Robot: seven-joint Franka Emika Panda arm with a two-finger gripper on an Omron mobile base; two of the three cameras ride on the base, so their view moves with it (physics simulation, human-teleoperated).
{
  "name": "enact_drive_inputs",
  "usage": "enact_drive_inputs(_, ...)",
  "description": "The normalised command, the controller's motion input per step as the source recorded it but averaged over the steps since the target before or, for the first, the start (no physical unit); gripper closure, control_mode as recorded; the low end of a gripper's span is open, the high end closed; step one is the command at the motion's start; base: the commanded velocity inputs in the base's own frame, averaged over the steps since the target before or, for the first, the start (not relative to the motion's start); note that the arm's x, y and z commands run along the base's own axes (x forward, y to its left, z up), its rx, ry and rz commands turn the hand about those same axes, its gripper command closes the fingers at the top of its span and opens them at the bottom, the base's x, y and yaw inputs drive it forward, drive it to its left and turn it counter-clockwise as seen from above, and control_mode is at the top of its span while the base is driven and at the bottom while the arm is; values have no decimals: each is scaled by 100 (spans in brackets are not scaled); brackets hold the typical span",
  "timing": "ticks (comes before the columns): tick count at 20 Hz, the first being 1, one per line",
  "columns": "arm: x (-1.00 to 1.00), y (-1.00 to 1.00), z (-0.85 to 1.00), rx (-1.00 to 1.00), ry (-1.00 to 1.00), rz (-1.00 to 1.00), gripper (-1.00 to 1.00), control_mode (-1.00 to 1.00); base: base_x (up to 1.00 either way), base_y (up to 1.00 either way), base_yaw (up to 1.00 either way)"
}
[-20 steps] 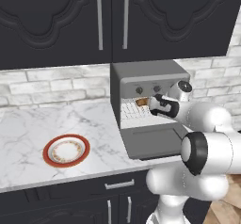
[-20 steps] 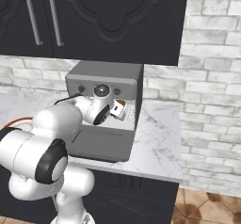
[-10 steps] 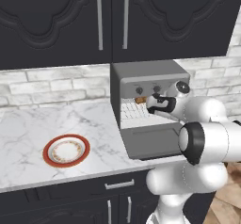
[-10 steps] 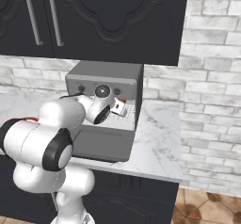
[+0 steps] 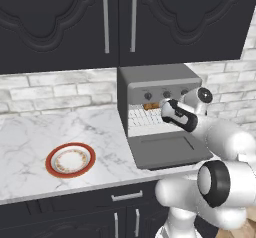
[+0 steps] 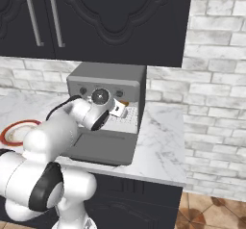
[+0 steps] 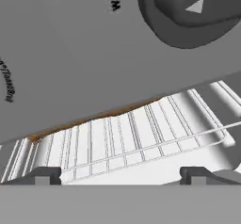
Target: Pull the toaster oven rack outwards. Pick up the baguette from the plate and place it on the toaster oven rack. Close the toaster oven door fully and set the temperature to the lowest setting.
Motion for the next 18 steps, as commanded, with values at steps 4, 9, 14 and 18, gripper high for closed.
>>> enact_drive_inputs(4, -61, -25, 69, 6, 0, 0, -100, -100, 0, 0, 0)
enact_drive_inputs(9, -47, -57, 67, 3, 11, 0, -100, -100, 0, 0, 0)
enact_drive_inputs(14, -18, -97, 26, 5, 22, 0, -100, -100, 0, 0, 0)
enact_drive_inputs(18, -49, -73, 0, 23, 3, 0, -100, -100, 0, 0, 0)
